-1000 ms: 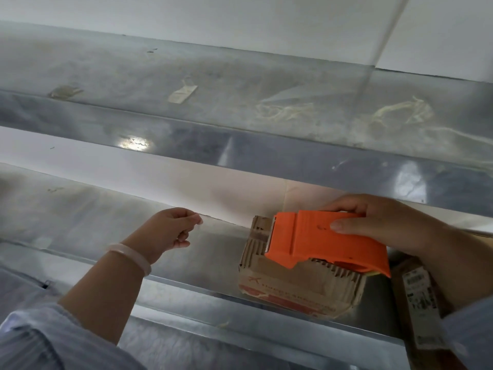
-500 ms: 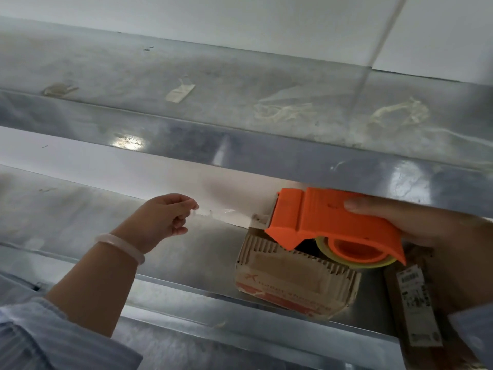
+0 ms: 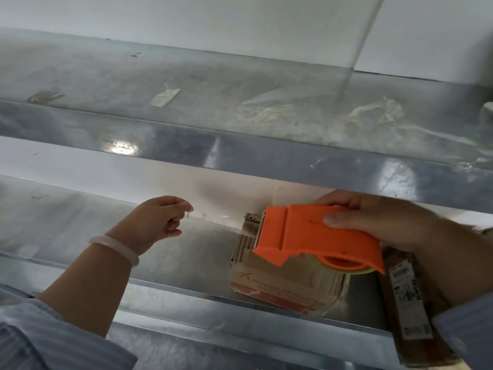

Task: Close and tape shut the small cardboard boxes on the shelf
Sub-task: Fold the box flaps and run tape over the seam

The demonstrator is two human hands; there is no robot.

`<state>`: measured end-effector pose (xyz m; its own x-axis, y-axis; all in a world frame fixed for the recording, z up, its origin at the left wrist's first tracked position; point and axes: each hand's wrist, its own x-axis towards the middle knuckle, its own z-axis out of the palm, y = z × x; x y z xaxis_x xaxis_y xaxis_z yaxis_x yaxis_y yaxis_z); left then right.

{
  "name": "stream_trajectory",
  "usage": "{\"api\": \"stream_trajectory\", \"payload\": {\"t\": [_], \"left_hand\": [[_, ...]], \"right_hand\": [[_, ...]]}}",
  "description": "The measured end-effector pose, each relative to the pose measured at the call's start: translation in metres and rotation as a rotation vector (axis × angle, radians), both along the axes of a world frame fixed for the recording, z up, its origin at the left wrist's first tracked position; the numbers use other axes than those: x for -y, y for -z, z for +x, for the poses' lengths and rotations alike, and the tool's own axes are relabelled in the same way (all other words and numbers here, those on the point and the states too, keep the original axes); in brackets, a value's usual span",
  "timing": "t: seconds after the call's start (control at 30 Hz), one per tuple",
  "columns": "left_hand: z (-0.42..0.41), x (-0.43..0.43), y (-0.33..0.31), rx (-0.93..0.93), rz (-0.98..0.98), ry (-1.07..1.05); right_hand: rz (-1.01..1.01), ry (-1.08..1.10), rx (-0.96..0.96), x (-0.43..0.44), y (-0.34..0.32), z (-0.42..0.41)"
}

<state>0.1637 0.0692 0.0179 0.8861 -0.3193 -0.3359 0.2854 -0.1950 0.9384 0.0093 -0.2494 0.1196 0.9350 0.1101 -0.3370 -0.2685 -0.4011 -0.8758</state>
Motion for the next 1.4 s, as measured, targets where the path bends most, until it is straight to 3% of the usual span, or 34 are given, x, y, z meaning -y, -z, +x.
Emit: {"api": "stream_trajectory", "payload": {"t": [0.1, 0.37, 0.7, 0.93, 1.17, 1.4], "left_hand": [[-0.001, -0.001, 0.007, -0.016, 0.026, 0.006], [0.000, 0.000, 0.010, -0.029, 0.033, -0.003], [-0.002, 0.000, 0.016, -0.064, -0.001, -0.027], [0.000, 0.002, 0.016, -0.061, -0.003, -0.026], [-0.001, 0.005, 0.025, -0.089, -0.012, -0.029], [0.002, 0.016, 0.027, 0.008, -0.005, -0.078]], "right_hand": [[-0.301, -0.036, 0.113, 0.002, 0.011, -0.002], [-0.396, -0.128, 0.138, -0.001, 0.024, -0.004], [-0.319, -0.010, 0.098, 0.013, 0.035, 0.012], [-0.118, 0.059, 0.045, 0.018, 0.044, 0.016], [-0.126, 0.068, 0.022, 0.017, 0.046, 0.020], [-0.188, 0.061, 0.018, 0.021, 0.048, 0.019]]}}
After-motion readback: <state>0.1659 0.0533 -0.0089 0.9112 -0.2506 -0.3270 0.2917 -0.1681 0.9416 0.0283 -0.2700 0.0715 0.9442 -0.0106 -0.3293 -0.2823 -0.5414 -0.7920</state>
